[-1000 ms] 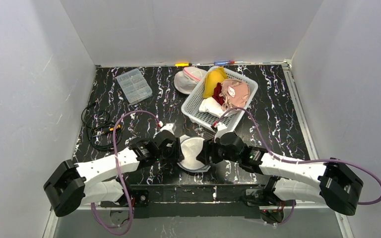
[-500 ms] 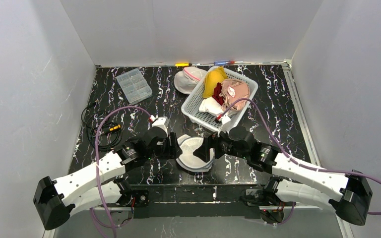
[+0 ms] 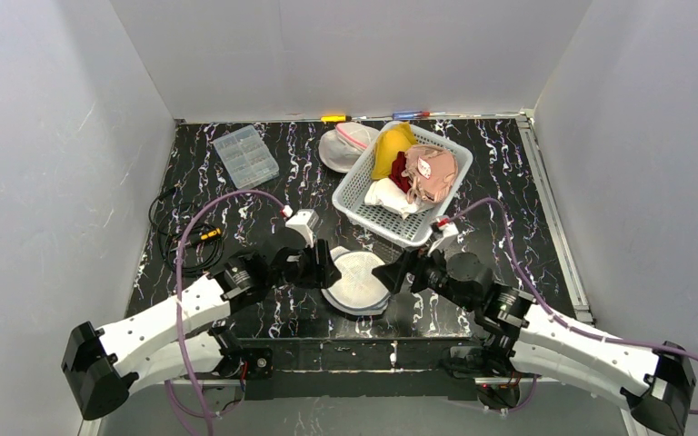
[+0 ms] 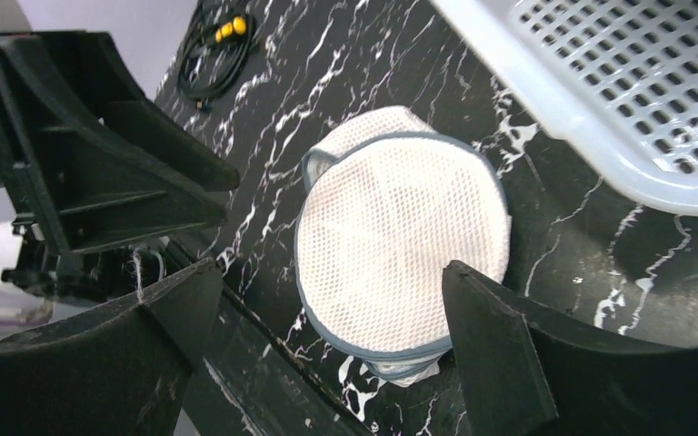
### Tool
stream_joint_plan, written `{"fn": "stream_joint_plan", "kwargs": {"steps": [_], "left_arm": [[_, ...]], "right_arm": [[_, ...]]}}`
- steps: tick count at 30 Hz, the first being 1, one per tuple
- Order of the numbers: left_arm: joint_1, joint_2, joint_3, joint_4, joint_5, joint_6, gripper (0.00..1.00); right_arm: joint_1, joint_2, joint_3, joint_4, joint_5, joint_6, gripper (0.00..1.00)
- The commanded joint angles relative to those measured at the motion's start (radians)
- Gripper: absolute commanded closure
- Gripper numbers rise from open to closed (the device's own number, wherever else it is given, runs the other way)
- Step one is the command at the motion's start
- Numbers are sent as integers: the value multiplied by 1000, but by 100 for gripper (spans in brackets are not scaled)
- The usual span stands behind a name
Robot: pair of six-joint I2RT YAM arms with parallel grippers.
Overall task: Unzip the laundry bag and remove the bra
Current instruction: Adjust the laundry bag at the center of the board.
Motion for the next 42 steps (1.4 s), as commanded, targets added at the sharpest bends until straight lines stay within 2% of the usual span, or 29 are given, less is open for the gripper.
{"fn": "stream_joint_plan", "kwargs": {"steps": [1, 4, 7, 9, 13, 17, 22, 27, 30, 34, 37, 42], "left_arm": [[-1, -105, -48, 147, 32, 30, 49], [1, -148, -108, 192, -5, 15, 48], [2, -65, -84, 174, 7, 22, 52], [2, 18, -47, 154, 25, 27, 56], [1, 137, -9, 144, 19, 14, 64], [2, 187, -27, 180, 6, 3, 66], [1, 258, -58, 186, -27, -2, 69], [2, 308, -80, 186, -45, -16, 71], [1, 281, -82, 181, -40, -30, 72], [3, 201, -51, 156, 3, -41, 70], [2, 129, -18, 74, -25, -45, 64], [15, 47, -10, -126, -172, -88, 51]], "right_arm": [[5, -133, -50, 50, 152, 15, 1], [3, -154, -59, 65, 95, -38, 3], [4, -9, 25, -73, 69, -87, 9], [4, 94, 61, -85, 34, -94, 14], [3, 203, 50, 6, 23, -61, 23], [4, 292, 39, 65, 2, -35, 33], [4, 362, 1, 117, -17, -9, 38], [5, 369, -27, 127, -22, 6, 38], [4, 336, -22, 98, -23, 0, 38], [5, 263, 35, 2, -17, -30, 29], [4, 192, 69, -102, 2, -46, 20], [4, 69, 60, -191, 20, -48, 15]]}}
